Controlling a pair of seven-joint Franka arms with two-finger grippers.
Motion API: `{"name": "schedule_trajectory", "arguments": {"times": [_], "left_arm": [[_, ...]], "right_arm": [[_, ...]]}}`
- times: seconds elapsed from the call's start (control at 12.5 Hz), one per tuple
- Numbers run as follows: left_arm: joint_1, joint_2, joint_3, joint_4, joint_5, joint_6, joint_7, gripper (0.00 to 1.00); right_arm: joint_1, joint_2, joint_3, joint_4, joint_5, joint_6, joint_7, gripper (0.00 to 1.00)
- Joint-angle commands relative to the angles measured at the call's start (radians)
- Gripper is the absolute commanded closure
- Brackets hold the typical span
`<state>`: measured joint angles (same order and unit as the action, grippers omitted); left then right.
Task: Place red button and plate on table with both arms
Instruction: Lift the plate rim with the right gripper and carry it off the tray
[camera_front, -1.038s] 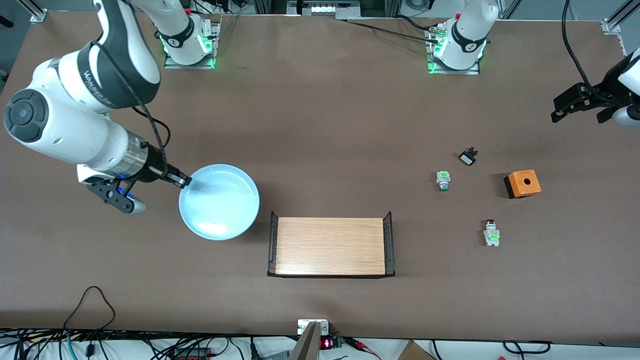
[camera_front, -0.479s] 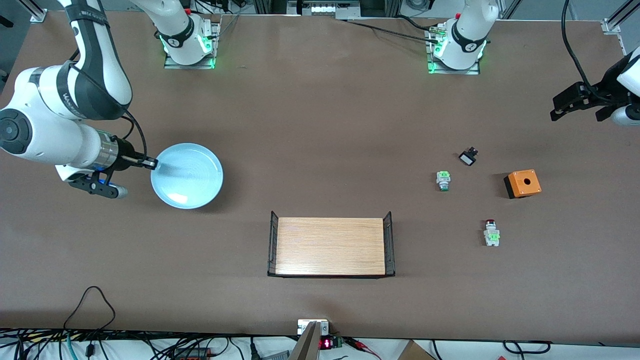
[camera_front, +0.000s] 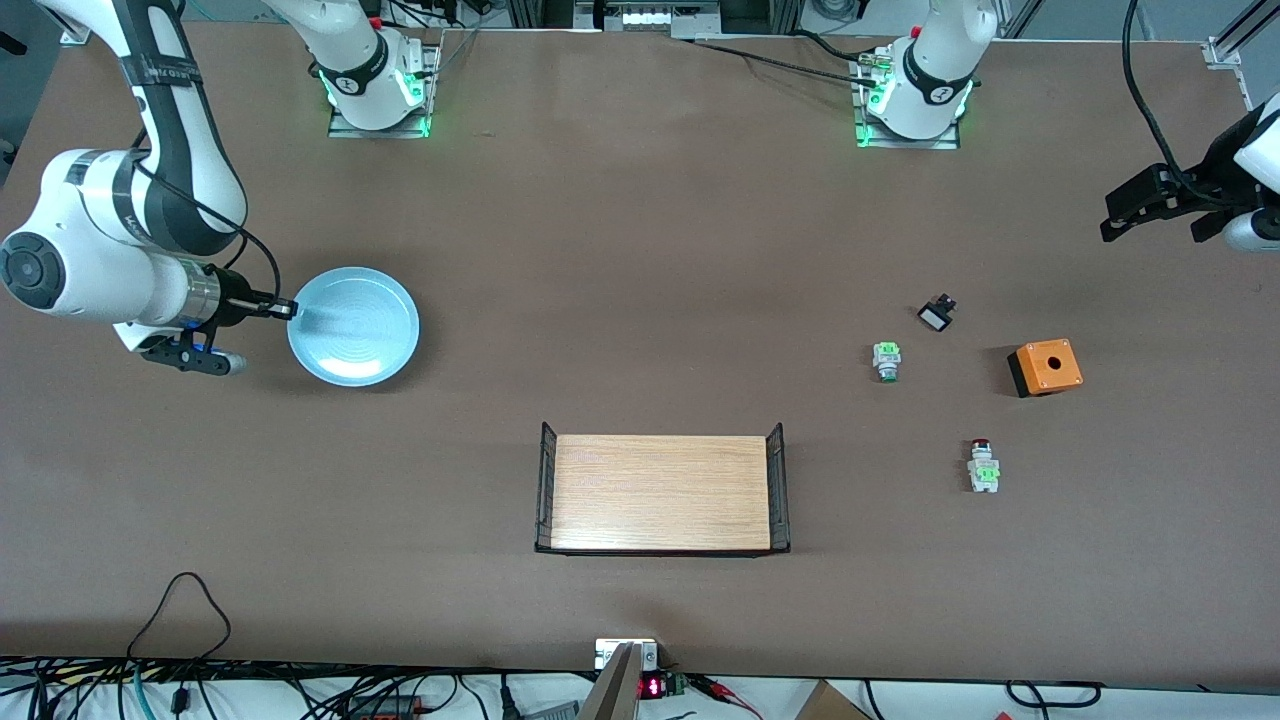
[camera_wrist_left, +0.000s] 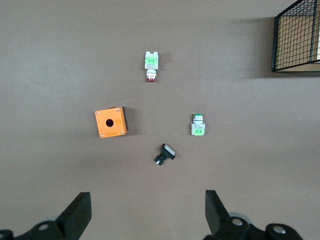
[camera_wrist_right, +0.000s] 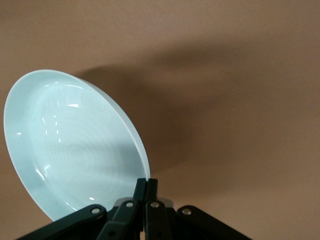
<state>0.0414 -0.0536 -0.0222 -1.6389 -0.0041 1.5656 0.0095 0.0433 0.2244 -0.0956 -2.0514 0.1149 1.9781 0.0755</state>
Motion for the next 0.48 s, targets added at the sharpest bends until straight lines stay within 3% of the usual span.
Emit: {"name": "schedule_trajectory", "arguments": {"times": [0.0,0.4], "left_arm": [[-0.002,0.009,-0.002,0.03,0.001,-0.024,-0.011,0.0],[-0.003,0.011,-0.004,0.028,-0.001,-0.024,-0.014,0.0]], "right_arm": [[-0.057,-0.053,0.019,-0.136,-0.008,0.099,-0.118,1.0],[-0.089,-0.043,0.02,-0.242,-0.003,0.24,-0.241,1.0]]}}
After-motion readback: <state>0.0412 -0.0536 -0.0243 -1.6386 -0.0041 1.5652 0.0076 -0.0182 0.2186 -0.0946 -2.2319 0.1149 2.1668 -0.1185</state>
